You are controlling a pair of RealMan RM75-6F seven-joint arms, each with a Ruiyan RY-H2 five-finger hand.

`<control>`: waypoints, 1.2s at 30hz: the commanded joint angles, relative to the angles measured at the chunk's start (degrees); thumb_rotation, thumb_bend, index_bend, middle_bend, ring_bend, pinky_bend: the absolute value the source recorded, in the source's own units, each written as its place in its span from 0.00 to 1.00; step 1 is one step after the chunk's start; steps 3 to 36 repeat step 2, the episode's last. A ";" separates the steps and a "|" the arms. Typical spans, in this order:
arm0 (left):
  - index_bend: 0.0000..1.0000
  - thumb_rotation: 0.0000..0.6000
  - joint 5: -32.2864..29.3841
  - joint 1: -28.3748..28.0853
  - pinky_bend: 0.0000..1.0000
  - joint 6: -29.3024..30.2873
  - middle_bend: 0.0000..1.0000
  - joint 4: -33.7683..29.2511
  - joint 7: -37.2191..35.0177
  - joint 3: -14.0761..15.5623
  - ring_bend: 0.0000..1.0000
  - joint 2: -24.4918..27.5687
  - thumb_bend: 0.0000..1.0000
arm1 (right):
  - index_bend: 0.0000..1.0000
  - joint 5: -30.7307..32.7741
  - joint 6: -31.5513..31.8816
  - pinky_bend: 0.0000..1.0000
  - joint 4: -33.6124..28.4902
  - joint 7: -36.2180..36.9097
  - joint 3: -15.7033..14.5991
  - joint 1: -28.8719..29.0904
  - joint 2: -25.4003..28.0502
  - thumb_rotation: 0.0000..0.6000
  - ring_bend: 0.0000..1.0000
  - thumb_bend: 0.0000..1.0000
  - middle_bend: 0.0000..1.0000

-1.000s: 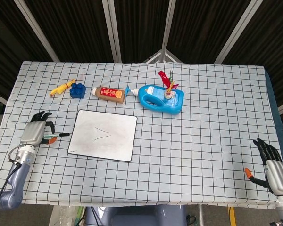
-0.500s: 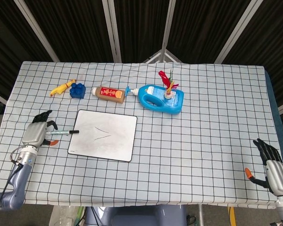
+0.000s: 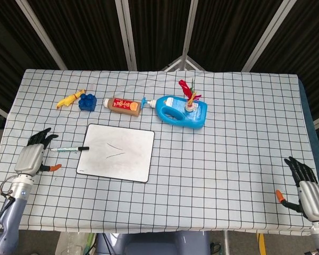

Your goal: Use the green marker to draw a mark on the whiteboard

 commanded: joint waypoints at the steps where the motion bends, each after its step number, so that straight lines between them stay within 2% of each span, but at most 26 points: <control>1: 0.00 1.00 2.75 4.54 0.00 6.66 0.00 -6.92 1.70 2.01 0.00 4.63 0.07 | 0.00 -0.23 0.06 0.00 0.11 -0.27 -0.14 -0.01 -0.03 1.00 0.00 0.35 0.00; 2: 0.00 1.00 3.88 5.68 0.00 8.70 0.00 -7.86 2.70 2.70 0.00 5.26 0.07 | 0.00 -0.28 0.10 0.00 0.12 -0.27 -0.17 -0.03 -0.02 1.00 0.00 0.35 0.00; 36: 0.00 1.00 3.88 5.68 0.00 8.70 0.00 -7.86 2.70 2.70 0.00 5.26 0.07 | 0.00 -0.28 0.10 0.00 0.12 -0.27 -0.17 -0.03 -0.02 1.00 0.00 0.35 0.00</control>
